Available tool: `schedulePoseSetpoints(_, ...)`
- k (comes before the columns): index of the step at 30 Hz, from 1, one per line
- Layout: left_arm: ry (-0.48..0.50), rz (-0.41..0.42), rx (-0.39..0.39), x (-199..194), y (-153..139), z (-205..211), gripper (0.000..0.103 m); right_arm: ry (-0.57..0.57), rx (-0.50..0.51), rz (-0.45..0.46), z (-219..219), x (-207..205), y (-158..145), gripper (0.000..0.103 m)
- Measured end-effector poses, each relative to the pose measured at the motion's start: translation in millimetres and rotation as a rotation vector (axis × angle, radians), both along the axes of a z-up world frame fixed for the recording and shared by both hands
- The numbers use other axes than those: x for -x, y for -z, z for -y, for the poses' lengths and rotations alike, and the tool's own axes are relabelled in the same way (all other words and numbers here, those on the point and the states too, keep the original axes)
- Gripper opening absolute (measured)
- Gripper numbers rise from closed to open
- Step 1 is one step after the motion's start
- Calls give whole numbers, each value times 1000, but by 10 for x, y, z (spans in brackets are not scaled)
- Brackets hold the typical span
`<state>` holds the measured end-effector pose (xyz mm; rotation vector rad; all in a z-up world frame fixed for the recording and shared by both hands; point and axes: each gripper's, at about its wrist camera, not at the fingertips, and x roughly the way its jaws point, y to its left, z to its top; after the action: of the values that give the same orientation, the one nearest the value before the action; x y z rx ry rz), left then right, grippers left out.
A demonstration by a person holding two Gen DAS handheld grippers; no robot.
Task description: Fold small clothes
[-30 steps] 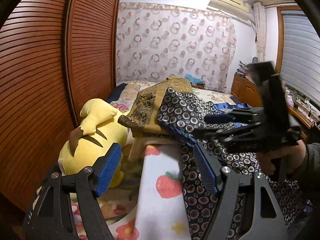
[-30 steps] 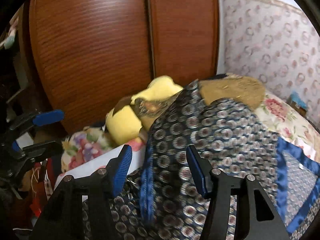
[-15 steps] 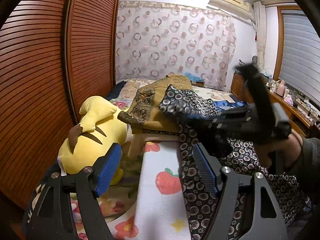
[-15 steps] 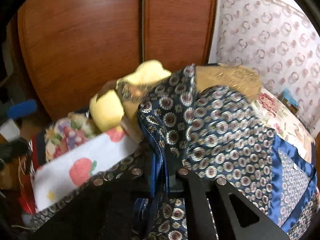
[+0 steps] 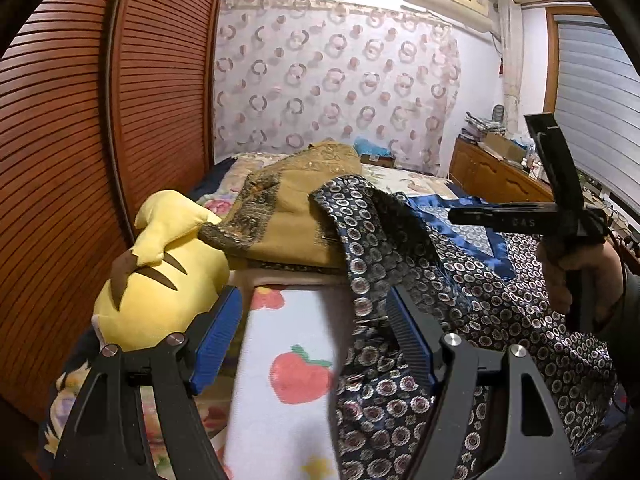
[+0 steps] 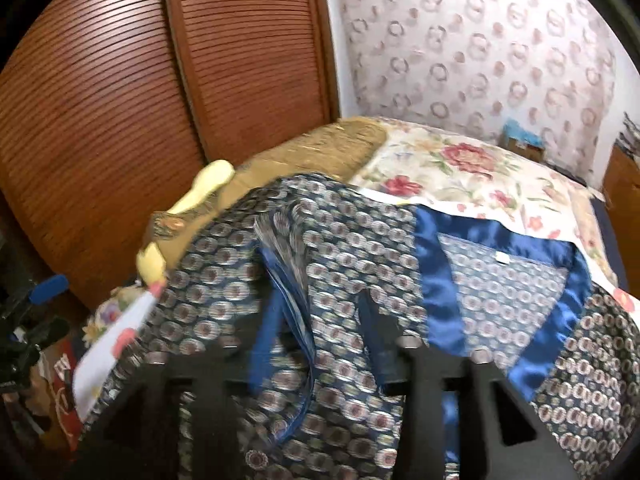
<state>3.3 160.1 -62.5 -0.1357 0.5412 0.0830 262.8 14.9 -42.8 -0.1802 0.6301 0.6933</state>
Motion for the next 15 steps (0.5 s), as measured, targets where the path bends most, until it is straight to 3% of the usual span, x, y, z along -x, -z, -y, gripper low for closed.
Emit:
schedulePoseSetpoints(6, 29, -19, -13, -150, 24, 103, 75, 9, 14, 17, 76, 9, 9, 50)
schedulePoseSetpoints(9, 45, -41, -19, -241, 38, 158, 75, -1, 33, 42, 296, 349, -135, 50)
schedulePoseSetpoints(15, 93, -73, -17, -408, 90, 325, 75, 21, 52, 57, 686, 628, -125, 50)
